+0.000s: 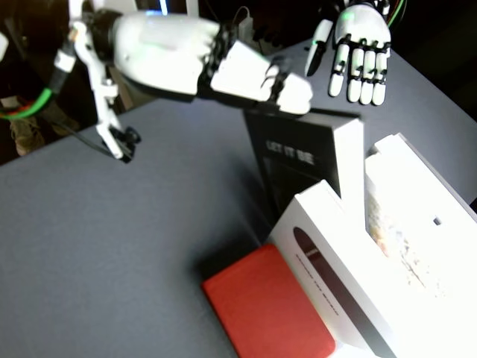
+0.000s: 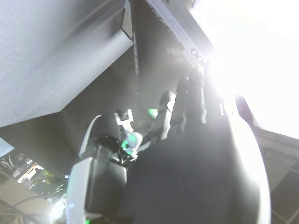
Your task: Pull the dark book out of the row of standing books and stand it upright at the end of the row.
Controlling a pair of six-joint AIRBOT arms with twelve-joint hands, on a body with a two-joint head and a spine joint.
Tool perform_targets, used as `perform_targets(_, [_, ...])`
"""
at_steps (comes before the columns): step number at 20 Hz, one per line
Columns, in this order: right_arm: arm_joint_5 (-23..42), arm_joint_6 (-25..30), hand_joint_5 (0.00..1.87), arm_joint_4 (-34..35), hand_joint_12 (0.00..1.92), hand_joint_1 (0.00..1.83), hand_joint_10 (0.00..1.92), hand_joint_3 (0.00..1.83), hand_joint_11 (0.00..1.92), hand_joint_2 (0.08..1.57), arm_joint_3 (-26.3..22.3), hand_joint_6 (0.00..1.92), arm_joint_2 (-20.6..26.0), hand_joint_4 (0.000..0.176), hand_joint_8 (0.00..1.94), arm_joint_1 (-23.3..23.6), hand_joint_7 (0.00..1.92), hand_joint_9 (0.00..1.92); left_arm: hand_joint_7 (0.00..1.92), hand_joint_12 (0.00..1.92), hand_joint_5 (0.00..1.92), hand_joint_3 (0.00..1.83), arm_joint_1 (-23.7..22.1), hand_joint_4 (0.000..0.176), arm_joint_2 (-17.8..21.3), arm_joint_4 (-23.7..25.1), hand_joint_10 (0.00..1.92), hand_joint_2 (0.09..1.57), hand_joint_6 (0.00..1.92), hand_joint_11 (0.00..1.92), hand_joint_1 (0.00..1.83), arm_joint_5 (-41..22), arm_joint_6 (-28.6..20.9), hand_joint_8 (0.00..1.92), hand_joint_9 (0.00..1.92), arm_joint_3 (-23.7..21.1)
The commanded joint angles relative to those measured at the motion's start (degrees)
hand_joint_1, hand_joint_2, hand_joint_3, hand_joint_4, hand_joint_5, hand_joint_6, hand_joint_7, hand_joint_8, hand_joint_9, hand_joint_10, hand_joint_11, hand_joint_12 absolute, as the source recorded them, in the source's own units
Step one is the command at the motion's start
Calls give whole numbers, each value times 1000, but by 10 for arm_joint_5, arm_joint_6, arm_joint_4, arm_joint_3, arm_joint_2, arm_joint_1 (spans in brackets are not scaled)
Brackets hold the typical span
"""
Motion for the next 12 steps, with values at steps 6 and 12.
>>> perform_targets(6, [160, 84, 542, -22, 754, 0, 562, 0, 0, 1325, -24, 1006, 31, 0, 58, -42, 406, 1, 0, 0, 11, 1, -5, 69, 2, -5, 0, 1392, 2, 0, 137, -68, 0, 0, 0, -4])
perform_targets(12, [221, 72, 335, -2, 1625, 274, 1031, 2, 0, 1320, -19, 1075, 30, 0, 495, -50, 342, 11, 0, 0, 39, 0, -4, 68, 1, -6, 0, 1374, 6, 0, 120, -69, 0, 0, 0, -4])
